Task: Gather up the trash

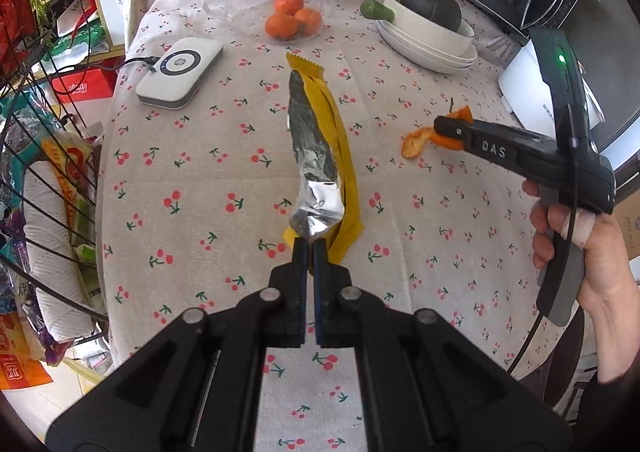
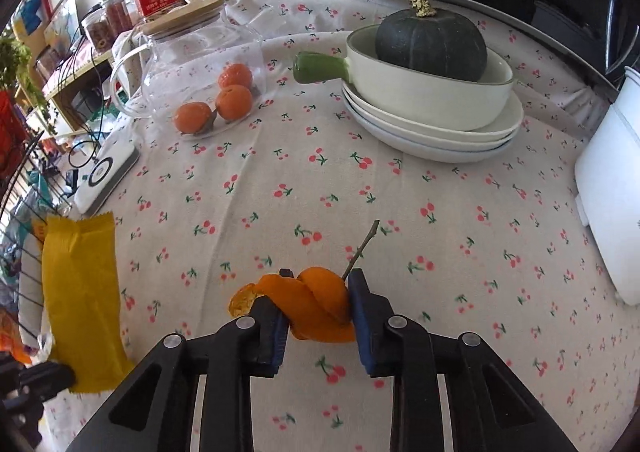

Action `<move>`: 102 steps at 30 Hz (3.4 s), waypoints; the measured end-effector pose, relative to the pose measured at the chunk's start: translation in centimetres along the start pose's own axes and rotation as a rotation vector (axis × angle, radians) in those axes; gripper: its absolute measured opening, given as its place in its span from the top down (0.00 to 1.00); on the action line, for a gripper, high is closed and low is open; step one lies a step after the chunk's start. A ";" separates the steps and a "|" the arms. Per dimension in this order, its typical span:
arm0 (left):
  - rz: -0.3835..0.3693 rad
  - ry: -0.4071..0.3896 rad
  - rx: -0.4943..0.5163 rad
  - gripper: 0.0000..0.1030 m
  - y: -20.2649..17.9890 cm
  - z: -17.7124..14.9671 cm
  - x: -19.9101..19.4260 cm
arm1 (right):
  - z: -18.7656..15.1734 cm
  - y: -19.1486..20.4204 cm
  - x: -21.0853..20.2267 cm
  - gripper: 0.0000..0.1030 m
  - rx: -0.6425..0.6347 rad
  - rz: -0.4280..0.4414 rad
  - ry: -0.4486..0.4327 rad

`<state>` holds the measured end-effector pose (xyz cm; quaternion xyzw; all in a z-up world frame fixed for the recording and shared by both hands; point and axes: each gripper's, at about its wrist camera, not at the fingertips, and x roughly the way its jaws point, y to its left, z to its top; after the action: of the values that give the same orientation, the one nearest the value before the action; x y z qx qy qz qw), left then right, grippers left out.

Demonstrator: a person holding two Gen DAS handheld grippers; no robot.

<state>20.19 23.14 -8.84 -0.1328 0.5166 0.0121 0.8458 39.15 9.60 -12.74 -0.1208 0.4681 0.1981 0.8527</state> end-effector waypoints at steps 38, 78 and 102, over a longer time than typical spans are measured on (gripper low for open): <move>-0.195 0.034 0.350 0.97 -19.7 -11.9 -5.7 | -30.8 -17.0 -28.6 0.75 0.392 -0.107 -0.014; -0.235 0.039 0.657 0.20 -34.9 -19.6 -2.5 | -45.5 -28.2 -33.4 0.74 0.663 -0.219 0.022; -0.118 -0.107 0.498 0.06 -27.9 -20.8 -10.1 | -43.7 -18.7 -38.2 0.17 0.580 -0.339 -0.218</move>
<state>1.72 -7.55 -3.01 0.0501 0.4497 -0.1578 0.8777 -3.67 -32.78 -3.27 0.0723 0.3844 -0.0759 0.9172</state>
